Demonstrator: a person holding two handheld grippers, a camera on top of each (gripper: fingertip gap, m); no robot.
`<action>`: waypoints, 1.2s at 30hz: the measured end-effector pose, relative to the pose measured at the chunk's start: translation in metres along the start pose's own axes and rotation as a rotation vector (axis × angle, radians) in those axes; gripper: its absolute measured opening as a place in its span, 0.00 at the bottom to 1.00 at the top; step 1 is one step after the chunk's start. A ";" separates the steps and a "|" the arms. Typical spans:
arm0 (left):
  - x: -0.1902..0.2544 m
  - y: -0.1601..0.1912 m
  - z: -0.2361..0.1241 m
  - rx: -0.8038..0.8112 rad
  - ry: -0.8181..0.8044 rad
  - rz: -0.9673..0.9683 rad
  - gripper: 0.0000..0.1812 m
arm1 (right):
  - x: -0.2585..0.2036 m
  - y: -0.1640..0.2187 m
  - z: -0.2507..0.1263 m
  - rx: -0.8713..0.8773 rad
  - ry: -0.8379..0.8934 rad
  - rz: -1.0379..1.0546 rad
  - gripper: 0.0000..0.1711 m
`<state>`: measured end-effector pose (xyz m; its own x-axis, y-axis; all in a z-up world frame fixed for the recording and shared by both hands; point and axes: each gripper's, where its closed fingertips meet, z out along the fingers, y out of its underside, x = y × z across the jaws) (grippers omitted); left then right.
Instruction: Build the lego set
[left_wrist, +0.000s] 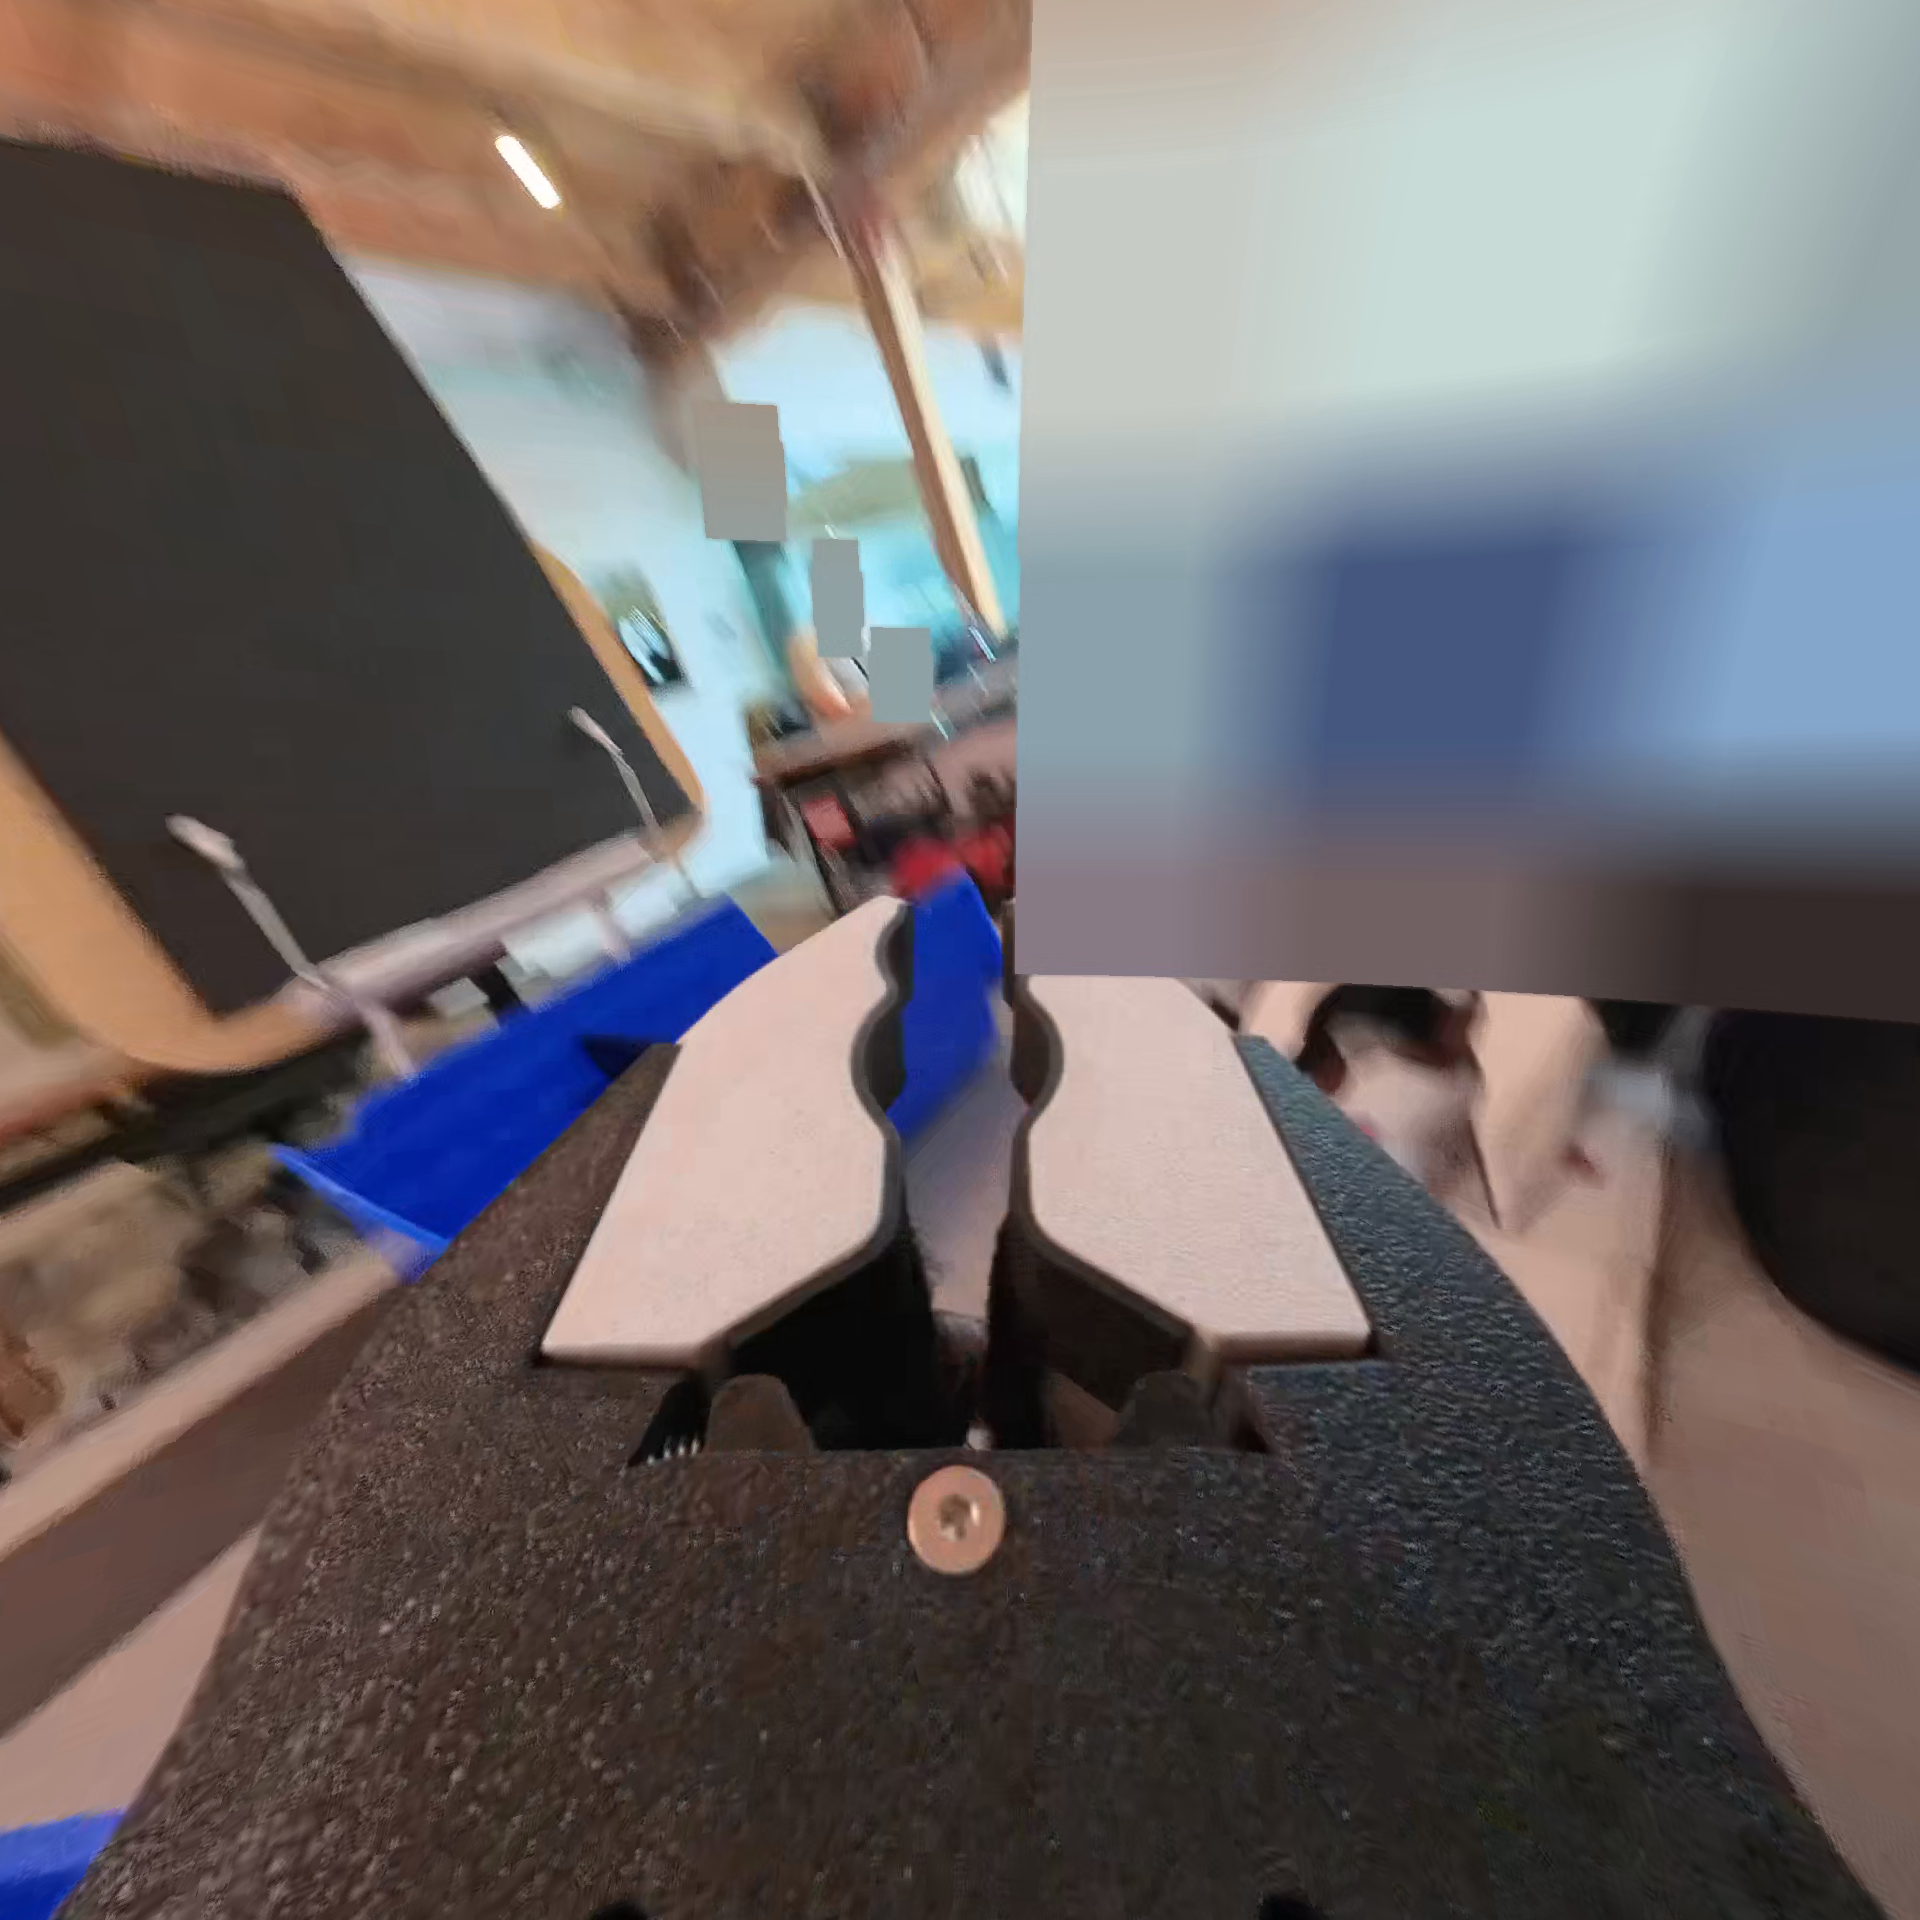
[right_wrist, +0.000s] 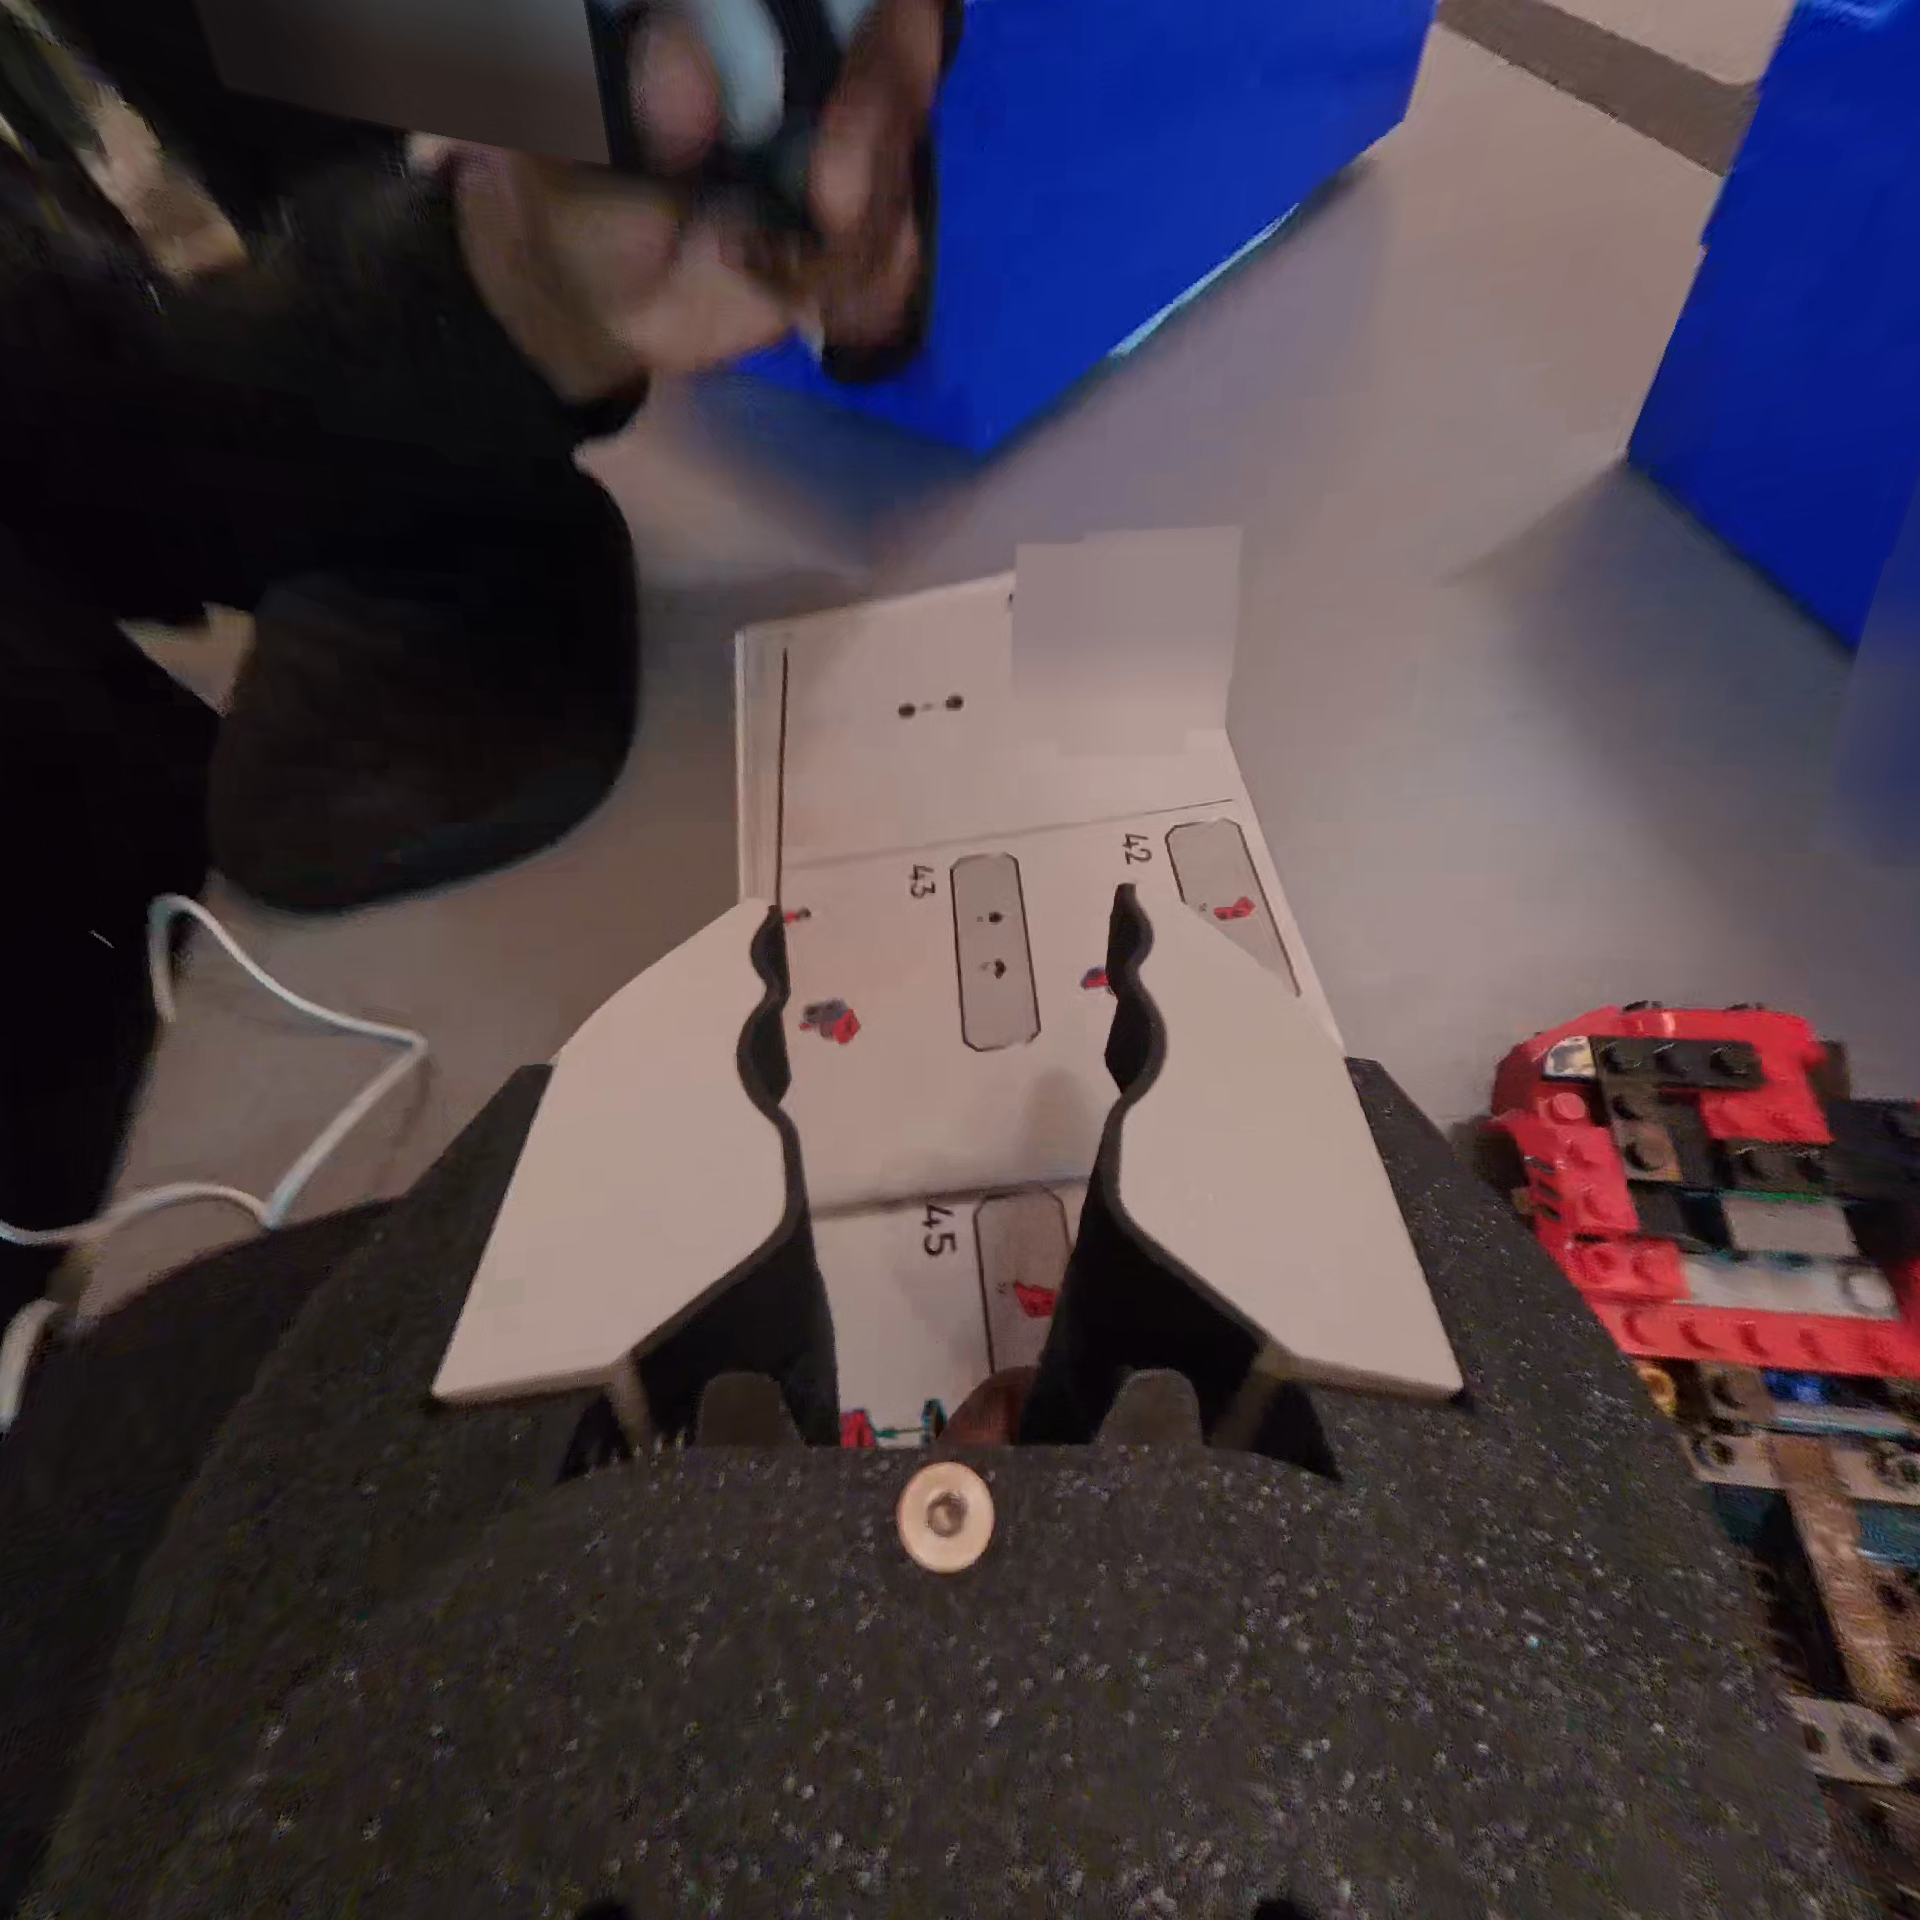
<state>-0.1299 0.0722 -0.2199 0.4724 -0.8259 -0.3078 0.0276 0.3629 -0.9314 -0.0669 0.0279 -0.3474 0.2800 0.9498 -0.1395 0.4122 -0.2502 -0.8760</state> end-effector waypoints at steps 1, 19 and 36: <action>-0.009 -0.017 -0.007 0.092 -0.063 0.004 0.07 | 0.002 0.003 0.001 -0.009 0.028 -0.055 0.35; -0.002 0.019 -0.003 -0.032 -0.059 -0.074 0.03 | 0.002 0.043 0.012 -0.242 0.034 -0.102 0.31; 0.078 0.110 -0.002 -0.533 0.390 0.008 0.04 | 0.042 -0.034 -0.064 0.208 0.287 -0.052 0.18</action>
<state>-0.0913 0.0467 -0.3468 0.1143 -0.9563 -0.2692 -0.4620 0.1888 -0.8666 -0.0139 0.0647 -0.2936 0.5074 0.8615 0.0172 0.2552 -0.1311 -0.9580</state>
